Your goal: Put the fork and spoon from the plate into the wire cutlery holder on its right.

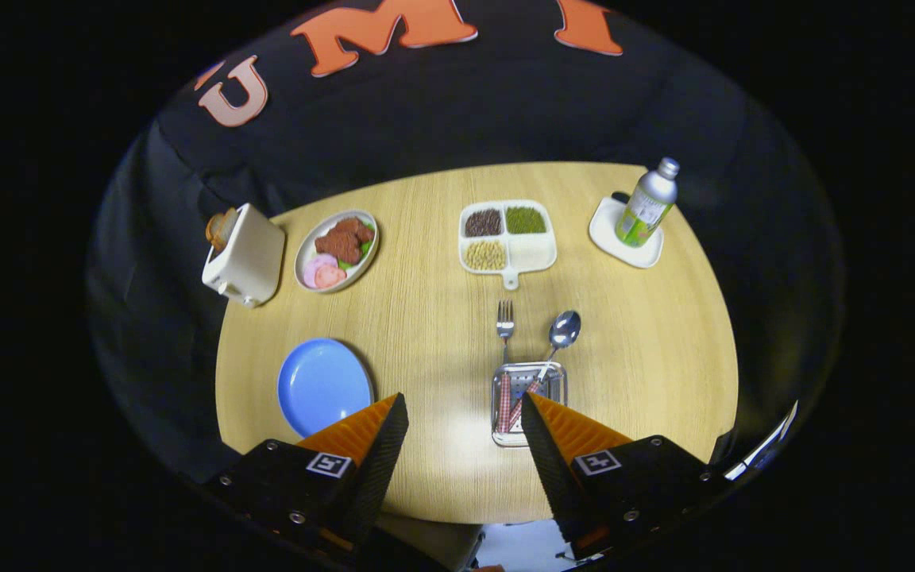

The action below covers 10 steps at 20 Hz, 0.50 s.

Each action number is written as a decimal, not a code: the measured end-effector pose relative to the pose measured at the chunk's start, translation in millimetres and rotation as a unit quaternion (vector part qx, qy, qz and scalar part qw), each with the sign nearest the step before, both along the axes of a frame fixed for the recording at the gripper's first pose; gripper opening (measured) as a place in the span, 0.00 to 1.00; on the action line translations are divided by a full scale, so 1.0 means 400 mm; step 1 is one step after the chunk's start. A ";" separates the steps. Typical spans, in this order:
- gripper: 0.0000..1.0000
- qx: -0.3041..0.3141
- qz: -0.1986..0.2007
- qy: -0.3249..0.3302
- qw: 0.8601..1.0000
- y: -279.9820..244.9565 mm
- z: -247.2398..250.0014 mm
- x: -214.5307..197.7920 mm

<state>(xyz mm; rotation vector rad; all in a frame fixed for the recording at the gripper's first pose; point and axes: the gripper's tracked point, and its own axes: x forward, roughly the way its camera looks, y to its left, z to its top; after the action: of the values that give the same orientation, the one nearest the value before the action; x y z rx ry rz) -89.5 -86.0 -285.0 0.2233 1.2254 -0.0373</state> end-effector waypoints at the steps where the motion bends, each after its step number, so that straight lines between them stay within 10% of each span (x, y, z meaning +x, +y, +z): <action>1: 0.88 -0.005 -0.014 -0.032 0.999 0.003 0.022 0.011; 10: 0.89 -0.125 -0.072 -0.308 0.940 -0.058 0.290 0.079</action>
<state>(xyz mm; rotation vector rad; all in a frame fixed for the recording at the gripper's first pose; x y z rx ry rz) -57.8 -109.1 -169.1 0.0884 0.5679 -0.2320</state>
